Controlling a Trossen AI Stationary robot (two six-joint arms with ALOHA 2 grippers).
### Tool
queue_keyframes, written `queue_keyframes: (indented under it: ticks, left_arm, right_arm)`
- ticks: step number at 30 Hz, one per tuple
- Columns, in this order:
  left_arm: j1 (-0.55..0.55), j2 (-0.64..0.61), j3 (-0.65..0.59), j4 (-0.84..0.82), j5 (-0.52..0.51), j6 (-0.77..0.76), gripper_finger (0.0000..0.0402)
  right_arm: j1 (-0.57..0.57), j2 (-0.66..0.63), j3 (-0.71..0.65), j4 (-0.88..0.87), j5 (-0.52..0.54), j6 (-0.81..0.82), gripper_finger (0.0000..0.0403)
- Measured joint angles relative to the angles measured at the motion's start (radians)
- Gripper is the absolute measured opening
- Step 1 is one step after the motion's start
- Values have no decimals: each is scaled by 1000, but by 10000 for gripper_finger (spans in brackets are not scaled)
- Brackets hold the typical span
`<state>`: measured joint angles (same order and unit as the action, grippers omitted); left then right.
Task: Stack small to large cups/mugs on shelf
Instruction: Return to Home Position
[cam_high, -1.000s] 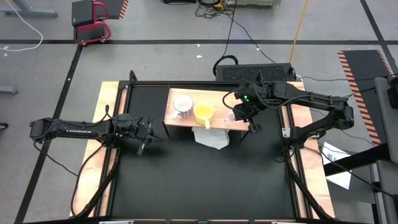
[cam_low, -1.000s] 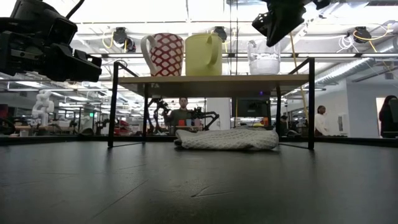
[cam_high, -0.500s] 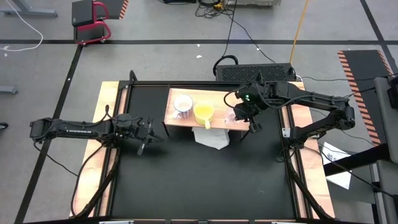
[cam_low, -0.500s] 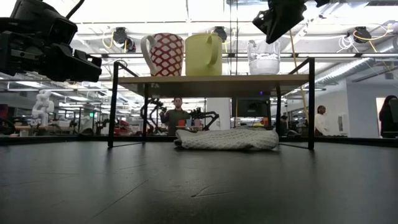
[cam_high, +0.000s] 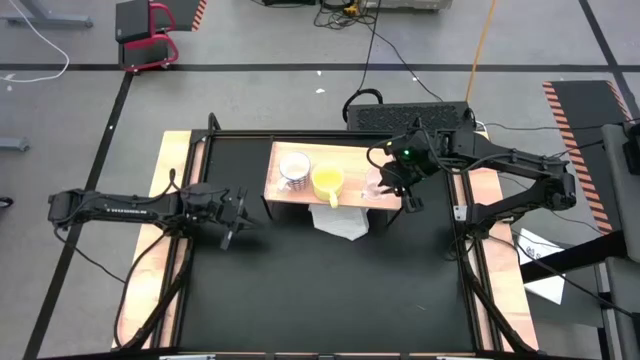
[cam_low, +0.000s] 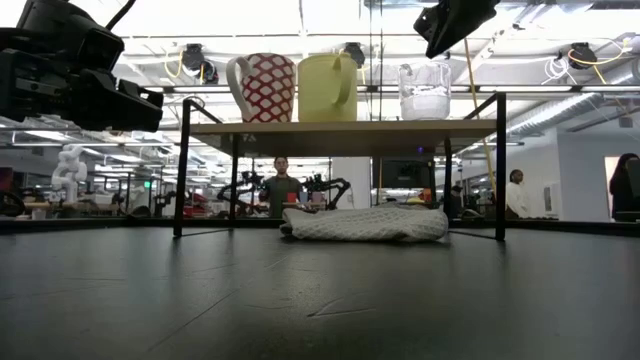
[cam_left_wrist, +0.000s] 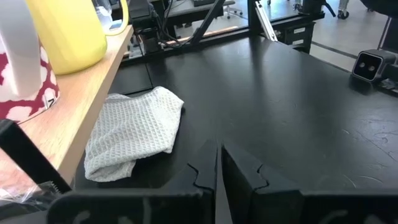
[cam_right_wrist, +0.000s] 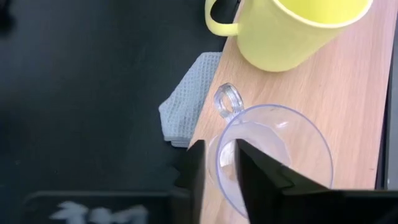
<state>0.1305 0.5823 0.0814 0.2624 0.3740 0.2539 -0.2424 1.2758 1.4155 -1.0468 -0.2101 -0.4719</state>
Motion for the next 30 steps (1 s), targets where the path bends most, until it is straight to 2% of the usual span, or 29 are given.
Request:
queue_keyframes:
  ticks: [8, 14, 23, 26, 30]
  left_arm:
    - [-42, 0, 0, 1, -5, 4, 26]
    - [-64, 0, 0, 1, -8, 6, 26]
    - [-74, 0, 0, 2, -9, 26, 26]
    - [-74, 0, 0, 24, -31, 25, 26]
    - [-74, 0, 0, 69, -58, 22, 26]
  right_arm:
    - [0, 0, 0, 3, 0, 22, 169]
    - [0, -1, 0, 29, 0, 13, 186]
    - [29, -56, 0, 43, -1, -57, 148]
    - [48, -92, 0, 47, 0, -74, 113]
    - [72, -153, 0, 65, -1, -89, 39]
